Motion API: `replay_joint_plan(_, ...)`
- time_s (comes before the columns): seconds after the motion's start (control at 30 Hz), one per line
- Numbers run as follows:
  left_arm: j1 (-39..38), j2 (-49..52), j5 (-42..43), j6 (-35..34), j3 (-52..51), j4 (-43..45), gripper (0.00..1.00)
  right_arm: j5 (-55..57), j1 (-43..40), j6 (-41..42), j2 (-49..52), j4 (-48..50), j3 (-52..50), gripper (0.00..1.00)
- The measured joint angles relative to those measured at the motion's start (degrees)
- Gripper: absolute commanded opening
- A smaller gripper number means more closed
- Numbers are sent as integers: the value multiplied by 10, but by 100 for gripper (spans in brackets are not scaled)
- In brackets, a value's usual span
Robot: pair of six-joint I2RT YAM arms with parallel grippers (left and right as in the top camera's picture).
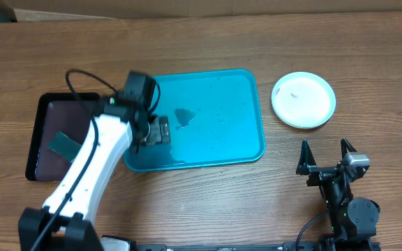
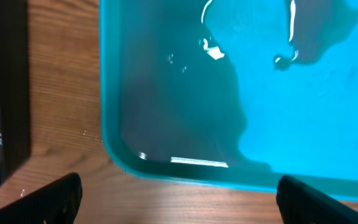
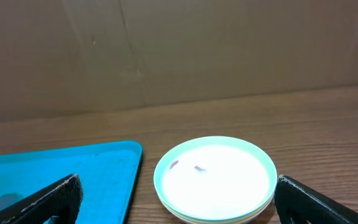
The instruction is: Clean dirty plates on tray and stack at the side
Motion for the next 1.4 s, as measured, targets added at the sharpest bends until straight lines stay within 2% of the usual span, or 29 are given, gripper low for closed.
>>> replay_joint_plan(0.37,99,-270,68,106,-324,319,100,0,0,0,0,0,0,100)
replay_joint_plan(0.57,165,-422,101,123,-449,410,100,0,0,0,0,0,0,100)
replay_joint_plan(0.73,175,-537,101,136,-520,457,100,0,0,0,0,0,0,100)
replay_joint_plan(1.0,175,-668,102,149,-626,554,100,0,0,0,0,0,0,100)
replay_joint_plan(1.17,175,-738,101,149,-654,551,100,0,0,0,0,0,0,100)
replay_joint_plan(1.4,175,-767,94,151,-655,549,100,0,0,0,0,0,0,100)
